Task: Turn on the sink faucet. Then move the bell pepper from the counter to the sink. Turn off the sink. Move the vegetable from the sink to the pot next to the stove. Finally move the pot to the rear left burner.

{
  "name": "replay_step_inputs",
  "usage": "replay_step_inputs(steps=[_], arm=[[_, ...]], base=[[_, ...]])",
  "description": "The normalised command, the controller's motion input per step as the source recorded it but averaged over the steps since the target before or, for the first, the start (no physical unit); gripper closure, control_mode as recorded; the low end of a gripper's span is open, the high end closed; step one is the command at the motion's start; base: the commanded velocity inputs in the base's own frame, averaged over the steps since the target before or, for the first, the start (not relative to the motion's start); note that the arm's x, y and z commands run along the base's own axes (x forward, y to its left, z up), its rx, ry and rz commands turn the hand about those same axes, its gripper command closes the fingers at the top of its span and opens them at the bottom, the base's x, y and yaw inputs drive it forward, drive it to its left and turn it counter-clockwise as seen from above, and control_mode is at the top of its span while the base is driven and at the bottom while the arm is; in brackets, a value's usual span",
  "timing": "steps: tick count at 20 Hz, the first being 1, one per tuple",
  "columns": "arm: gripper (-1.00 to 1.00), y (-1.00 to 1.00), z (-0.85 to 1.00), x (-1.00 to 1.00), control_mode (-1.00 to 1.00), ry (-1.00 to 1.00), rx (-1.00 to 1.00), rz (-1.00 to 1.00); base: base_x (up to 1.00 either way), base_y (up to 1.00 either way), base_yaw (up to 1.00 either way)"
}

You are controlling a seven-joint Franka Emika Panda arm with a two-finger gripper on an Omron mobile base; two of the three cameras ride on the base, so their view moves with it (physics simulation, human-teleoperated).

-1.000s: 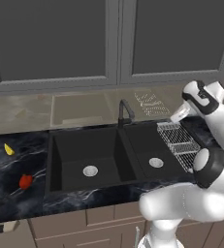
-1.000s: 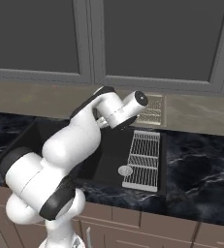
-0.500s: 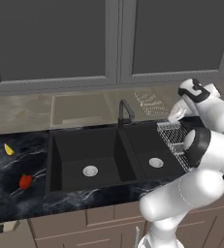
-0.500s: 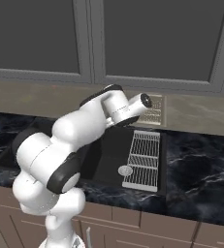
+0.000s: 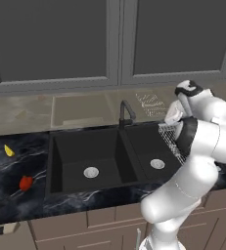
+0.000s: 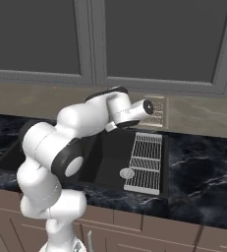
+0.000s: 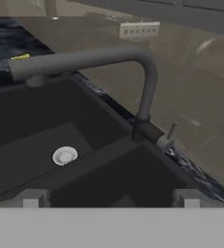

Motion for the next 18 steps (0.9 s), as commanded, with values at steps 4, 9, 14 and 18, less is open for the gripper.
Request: replay_step_inputs(steps=[4,9,14,18], arm=[[-1.00,0.18,-0.15,0.32,-1.00,-0.03,0.00,0.00],[-1.00,0.21,-0.11,0.27,-1.00,0.00,0.00,0.00],[-1.00,0.16,-0.06,0.22,-1.00,-0.02,0.00,0.01],[-1.00,0.09,-0.05,0.23,-1.00,-0.09,0.01,0.08]], base=[[0.00,0.00,0.00],[0.00,0.00,0.00],[0.00,0.00,0.00],[0.00,0.00,0.00]])
